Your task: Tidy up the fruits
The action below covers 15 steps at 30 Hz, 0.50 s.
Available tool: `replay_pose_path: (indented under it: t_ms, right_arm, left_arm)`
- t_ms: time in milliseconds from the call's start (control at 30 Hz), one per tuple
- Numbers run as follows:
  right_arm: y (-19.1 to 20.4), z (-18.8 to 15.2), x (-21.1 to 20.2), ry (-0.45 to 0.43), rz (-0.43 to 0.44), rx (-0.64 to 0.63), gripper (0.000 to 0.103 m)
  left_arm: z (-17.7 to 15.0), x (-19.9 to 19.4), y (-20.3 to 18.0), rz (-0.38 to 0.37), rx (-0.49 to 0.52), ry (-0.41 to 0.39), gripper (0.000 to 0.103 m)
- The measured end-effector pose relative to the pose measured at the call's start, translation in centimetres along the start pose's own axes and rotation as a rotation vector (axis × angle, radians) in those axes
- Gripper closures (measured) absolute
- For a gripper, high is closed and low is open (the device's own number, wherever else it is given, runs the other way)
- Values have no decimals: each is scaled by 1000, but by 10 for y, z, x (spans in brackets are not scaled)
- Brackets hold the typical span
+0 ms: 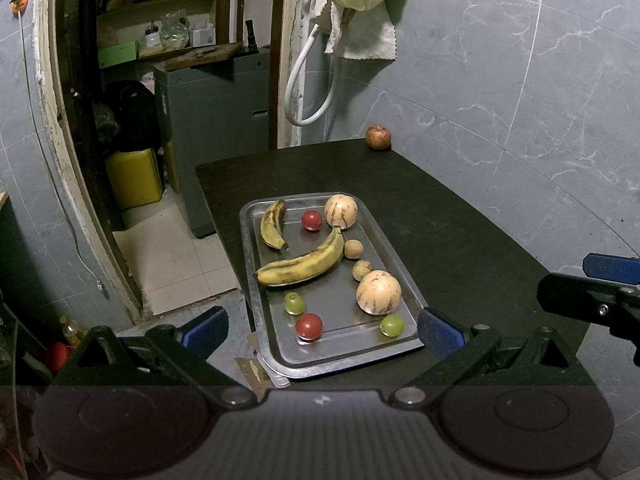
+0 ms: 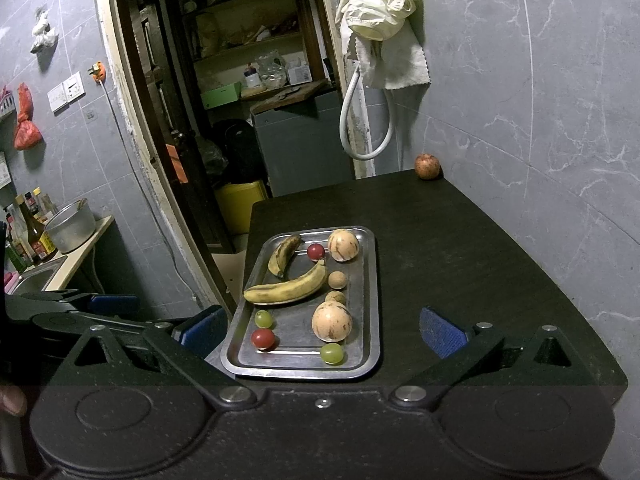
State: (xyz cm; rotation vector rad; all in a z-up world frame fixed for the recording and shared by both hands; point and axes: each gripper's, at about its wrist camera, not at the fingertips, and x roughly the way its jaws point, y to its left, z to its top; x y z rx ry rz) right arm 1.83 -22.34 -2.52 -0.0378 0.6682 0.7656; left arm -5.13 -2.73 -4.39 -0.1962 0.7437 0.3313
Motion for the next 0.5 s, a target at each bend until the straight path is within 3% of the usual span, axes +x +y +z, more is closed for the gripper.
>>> replay_pose_path:
  t_ms: [500]
  right_arm:
    - [-1, -1, 1, -1, -3, 1, 1]
  left_arm:
    - [0, 2, -4, 6, -27, -17, 0]
